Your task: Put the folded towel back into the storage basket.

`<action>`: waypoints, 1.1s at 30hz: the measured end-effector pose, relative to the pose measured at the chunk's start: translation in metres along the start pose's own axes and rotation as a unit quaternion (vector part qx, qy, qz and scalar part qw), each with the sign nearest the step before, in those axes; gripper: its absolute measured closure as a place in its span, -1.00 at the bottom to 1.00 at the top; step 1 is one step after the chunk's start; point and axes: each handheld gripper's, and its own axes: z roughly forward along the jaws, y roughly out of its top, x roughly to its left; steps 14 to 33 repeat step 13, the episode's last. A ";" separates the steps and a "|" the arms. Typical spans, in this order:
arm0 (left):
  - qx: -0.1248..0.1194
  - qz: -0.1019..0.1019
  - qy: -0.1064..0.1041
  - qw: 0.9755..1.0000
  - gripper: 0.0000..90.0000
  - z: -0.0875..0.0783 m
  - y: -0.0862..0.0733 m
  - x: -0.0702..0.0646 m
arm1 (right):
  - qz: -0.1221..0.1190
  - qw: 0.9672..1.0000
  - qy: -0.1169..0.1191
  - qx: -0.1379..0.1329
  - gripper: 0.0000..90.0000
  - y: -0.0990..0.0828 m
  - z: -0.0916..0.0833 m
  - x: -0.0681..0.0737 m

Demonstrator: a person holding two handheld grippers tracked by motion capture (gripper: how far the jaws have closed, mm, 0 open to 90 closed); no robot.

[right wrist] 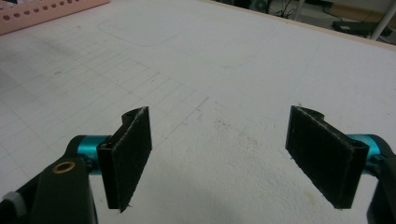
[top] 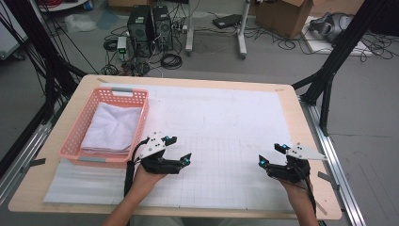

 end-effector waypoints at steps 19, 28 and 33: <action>-0.002 -0.004 -0.002 1.000 -0.59 0.002 0.001 -0.001 | 0.000 1.000 0.004 -0.001 -0.52 0.000 0.001 0.000; -0.002 -0.004 -0.002 1.000 -0.59 0.002 0.001 -0.001 | 0.000 1.000 0.004 -0.001 -0.52 0.000 0.001 0.000; -0.002 -0.004 -0.002 1.000 -0.59 0.002 0.001 -0.001 | 0.000 1.000 0.004 -0.001 -0.52 0.000 0.001 0.000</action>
